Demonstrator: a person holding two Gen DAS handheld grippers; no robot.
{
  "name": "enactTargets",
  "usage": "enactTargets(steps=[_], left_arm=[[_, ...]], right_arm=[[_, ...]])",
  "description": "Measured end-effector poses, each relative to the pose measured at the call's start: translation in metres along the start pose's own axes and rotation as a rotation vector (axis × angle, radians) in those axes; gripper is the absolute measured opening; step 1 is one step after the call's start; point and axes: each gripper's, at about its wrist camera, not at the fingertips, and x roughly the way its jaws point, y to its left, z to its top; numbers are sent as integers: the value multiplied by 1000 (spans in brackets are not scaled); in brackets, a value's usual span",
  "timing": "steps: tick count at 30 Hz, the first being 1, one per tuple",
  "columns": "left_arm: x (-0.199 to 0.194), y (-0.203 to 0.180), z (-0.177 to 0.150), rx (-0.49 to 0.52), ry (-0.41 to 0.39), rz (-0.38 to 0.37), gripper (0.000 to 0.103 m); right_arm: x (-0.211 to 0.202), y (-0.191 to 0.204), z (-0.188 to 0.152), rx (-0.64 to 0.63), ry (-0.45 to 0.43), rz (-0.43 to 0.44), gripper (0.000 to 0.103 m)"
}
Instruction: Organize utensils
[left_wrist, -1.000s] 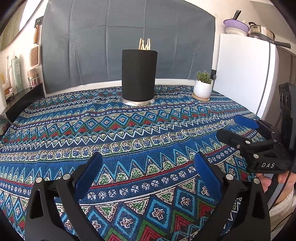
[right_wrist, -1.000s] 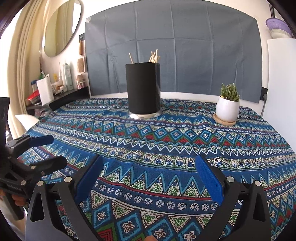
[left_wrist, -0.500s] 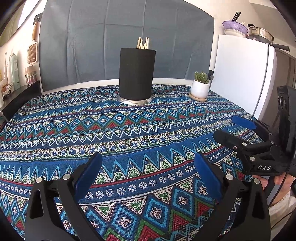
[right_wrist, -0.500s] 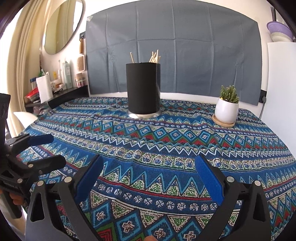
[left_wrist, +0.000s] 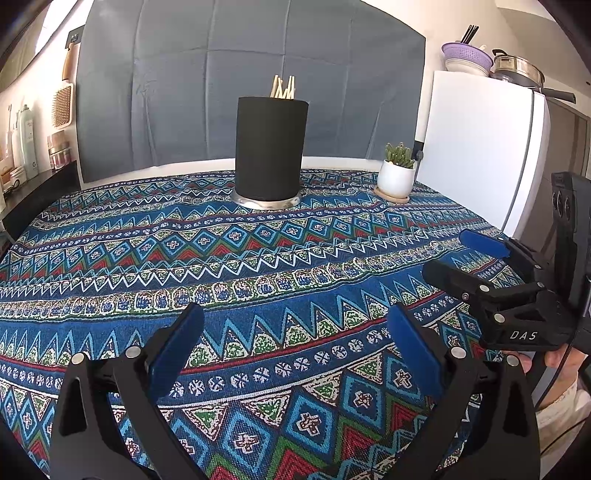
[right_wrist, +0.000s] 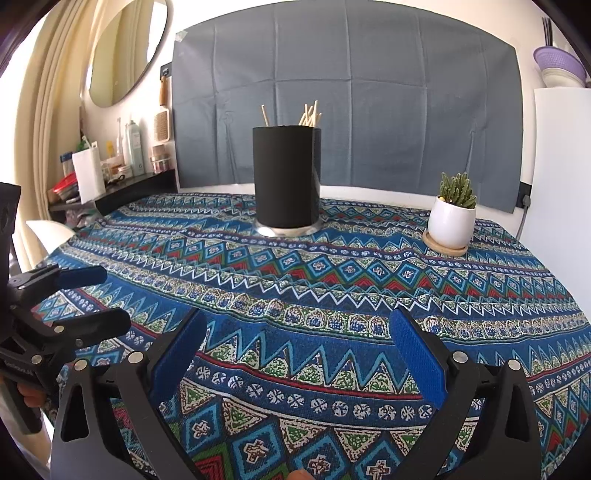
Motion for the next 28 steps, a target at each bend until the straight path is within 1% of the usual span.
enactTargets(steps=[28], left_arm=[[3,3,1,-8,13,-9,97]], right_arm=[[-3,2,0,-4,-8,-5,95]])
